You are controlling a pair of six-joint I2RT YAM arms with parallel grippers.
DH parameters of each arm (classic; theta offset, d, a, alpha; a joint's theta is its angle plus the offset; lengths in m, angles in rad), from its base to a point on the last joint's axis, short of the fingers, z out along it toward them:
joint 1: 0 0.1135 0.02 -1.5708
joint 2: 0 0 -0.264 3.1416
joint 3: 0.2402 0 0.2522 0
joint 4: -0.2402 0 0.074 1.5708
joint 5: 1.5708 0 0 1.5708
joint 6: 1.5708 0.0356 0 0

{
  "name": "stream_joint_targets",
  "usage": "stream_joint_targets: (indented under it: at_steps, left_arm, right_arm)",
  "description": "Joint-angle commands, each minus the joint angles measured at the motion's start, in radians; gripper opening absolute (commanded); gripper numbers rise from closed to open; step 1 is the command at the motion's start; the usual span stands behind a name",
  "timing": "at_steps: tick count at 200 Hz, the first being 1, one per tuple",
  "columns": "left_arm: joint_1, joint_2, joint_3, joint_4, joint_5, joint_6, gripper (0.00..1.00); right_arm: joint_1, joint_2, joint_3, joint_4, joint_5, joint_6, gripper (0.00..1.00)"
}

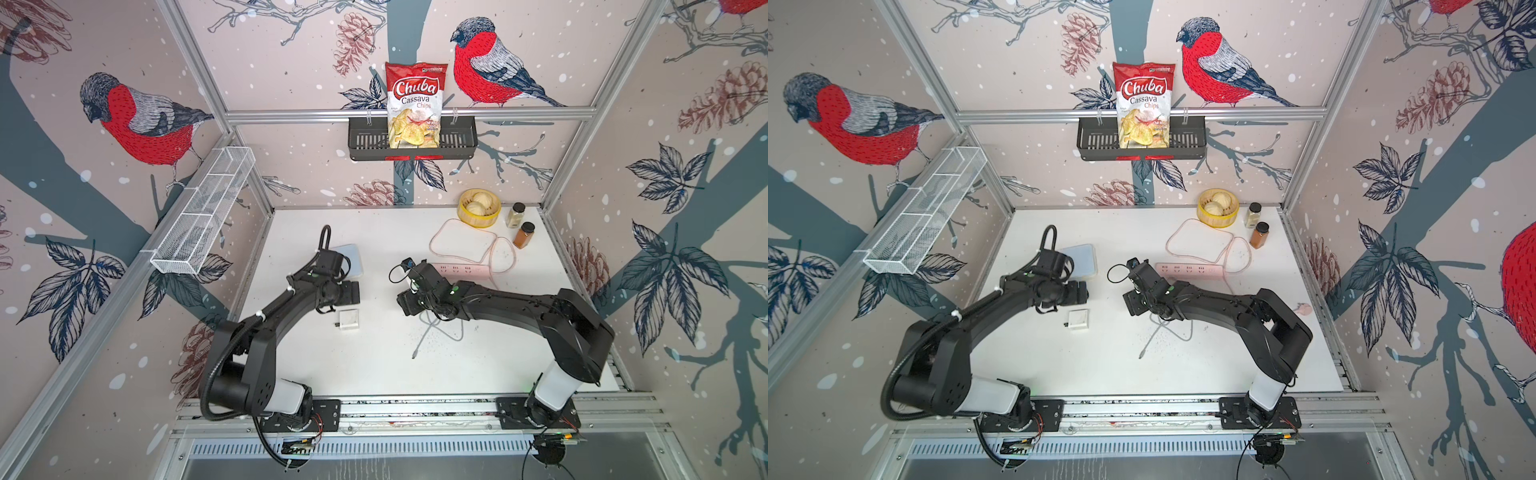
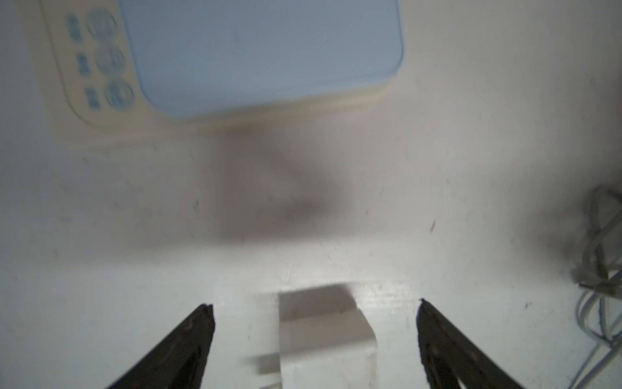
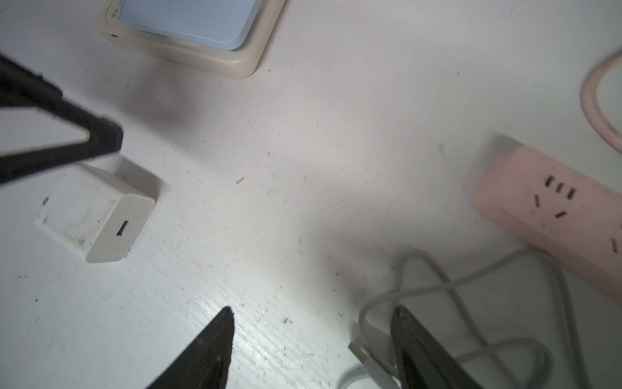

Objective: Charge the electronic scale
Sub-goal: Pick up the plug from the center of the board.

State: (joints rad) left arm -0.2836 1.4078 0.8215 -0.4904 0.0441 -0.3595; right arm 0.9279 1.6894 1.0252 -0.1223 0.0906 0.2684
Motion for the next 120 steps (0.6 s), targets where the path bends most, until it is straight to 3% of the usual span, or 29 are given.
stream_joint_targets:
  at_steps: [1,33,78,120]
  left_arm:
    - [-0.086,-0.092,-0.104,-0.085,-0.057,-0.205,0.93]
    - [-0.120,-0.187,-0.219,-0.010,-0.026,-0.264,0.90]
    - [-0.120,-0.104,-0.193,0.076,-0.030,-0.211,0.83]
    - [-0.120,-0.011,-0.150,0.117,-0.024,-0.168,0.61]
  right_arm:
    - [-0.003,-0.039,-0.039,0.050,-0.009,0.064,0.74]
    - [0.003,-0.054,-0.075,0.098,-0.013,0.100,0.75]
    - [0.003,-0.050,-0.071,0.114,-0.056,0.164,0.75]
    - [-0.029,-0.012,-0.036,0.112,-0.148,0.245,0.75]
